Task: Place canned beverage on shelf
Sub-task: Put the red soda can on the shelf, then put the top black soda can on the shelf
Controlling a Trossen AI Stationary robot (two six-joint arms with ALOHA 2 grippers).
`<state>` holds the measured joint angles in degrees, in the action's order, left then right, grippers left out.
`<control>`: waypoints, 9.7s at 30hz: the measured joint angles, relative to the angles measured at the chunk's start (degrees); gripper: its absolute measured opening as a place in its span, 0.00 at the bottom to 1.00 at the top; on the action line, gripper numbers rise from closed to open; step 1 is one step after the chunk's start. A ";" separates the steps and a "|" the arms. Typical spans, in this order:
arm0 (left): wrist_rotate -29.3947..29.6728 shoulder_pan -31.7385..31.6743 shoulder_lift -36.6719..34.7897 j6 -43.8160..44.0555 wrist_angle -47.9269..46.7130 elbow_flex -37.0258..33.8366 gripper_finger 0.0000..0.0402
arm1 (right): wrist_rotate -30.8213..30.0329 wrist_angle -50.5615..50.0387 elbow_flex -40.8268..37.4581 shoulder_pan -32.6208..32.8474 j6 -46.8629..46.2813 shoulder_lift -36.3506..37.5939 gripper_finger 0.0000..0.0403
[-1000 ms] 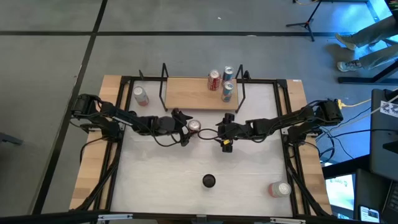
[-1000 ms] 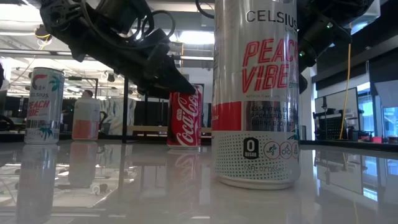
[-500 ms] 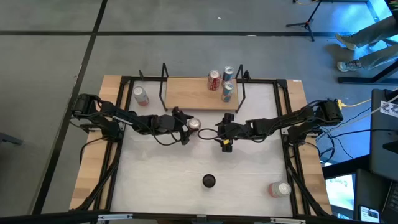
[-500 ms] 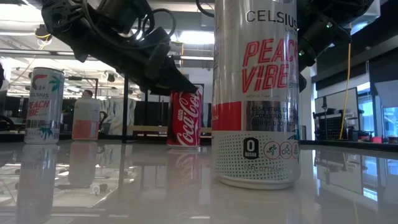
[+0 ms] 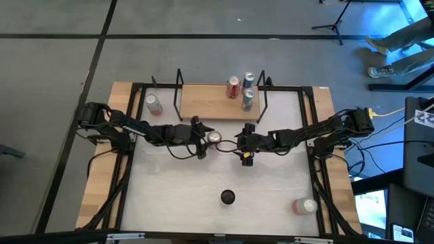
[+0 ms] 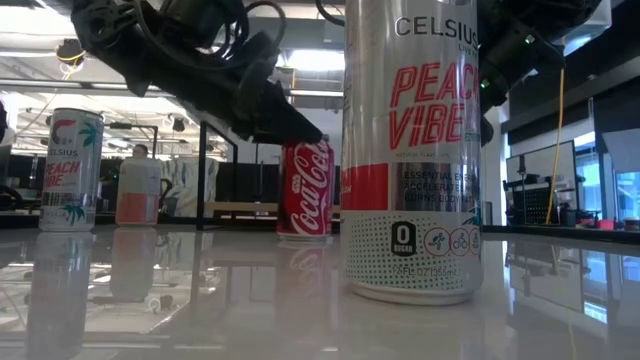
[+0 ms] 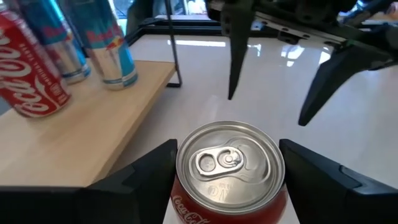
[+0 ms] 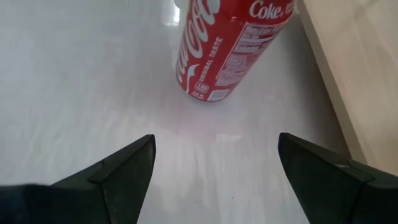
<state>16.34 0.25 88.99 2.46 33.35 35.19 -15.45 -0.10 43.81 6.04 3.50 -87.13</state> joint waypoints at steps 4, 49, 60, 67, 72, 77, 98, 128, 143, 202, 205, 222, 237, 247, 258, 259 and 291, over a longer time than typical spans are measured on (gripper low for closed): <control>0.16 0.00 0.00 -1.87 -5.43 3.49 0.63 | 0.03 -0.34 0.00 0.00 0.16 0.88 0.84; -9.61 -4.12 -0.09 -2.93 -12.94 12.93 0.65 | -4.91 4.55 -13.50 11.58 -1.72 16.81 0.84; -1.47 -0.48 -0.09 -1.32 -19.76 17.06 0.80 | -4.28 3.90 -13.50 11.58 -1.72 16.81 0.84; -4.44 -2.00 -0.07 -0.24 -22.71 17.00 0.81 | -4.23 2.91 -13.49 11.58 -1.76 16.79 0.84; -6.86 -2.62 2.07 -0.03 -23.27 16.93 0.80 | -4.23 2.93 -13.49 11.58 -1.76 16.79 0.84; -5.29 -3.14 5.74 0.01 -22.24 16.97 0.80 | -4.23 3.24 -13.46 11.58 -1.78 16.76 0.84; -5.88 -3.50 7.98 -4.56 -22.33 17.02 0.68 | -4.43 3.04 -13.46 11.58 -1.59 16.76 0.84; -29.41 -22.38 8.41 -19.72 -32.10 33.78 0.68 | -4.47 3.43 -13.46 11.58 -0.45 16.76 0.84; -30.98 -27.22 17.84 -21.10 -40.26 46.24 0.68 | -4.50 3.02 -13.46 11.56 -0.26 16.76 0.84; -23.06 -14.46 0.12 -15.57 -71.69 46.29 0.87 | -4.45 3.56 -13.53 11.58 -0.26 16.76 0.84; -23.52 -11.73 -2.06 -11.94 -82.22 46.19 0.87 | -4.45 3.67 -13.53 11.57 -0.26 16.76 0.84; 4.32 -7.89 -30.20 10.95 -90.82 37.19 0.87 | -3.93 7.10 -13.53 11.56 -0.52 16.74 0.84; 3.14 -7.30 -31.65 31.40 -100.73 37.15 0.87 | -3.93 7.07 -13.53 11.56 -0.67 16.74 0.84; 3.26 -11.25 -30.02 44.33 -121.72 37.13 0.87 | -3.84 7.07 -13.53 11.56 -0.67 16.74 0.84; -1.13 -11.50 -27.45 44.35 -123.39 34.82 0.87 | -3.36 6.71 -13.53 11.56 -0.67 16.74 0.84; -1.25 -11.50 -27.55 44.08 -123.45 33.62 0.87 | -3.36 6.50 -13.53 11.56 -0.67 16.74 0.84; -7.48 -14.54 -27.87 33.60 -114.64 15.56 0.79 | -3.38 7.52 -13.53 11.56 -0.65 16.74 0.84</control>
<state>8.86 -14.29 61.12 36.07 -81.30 50.74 -18.83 7.42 30.28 17.61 2.85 -70.39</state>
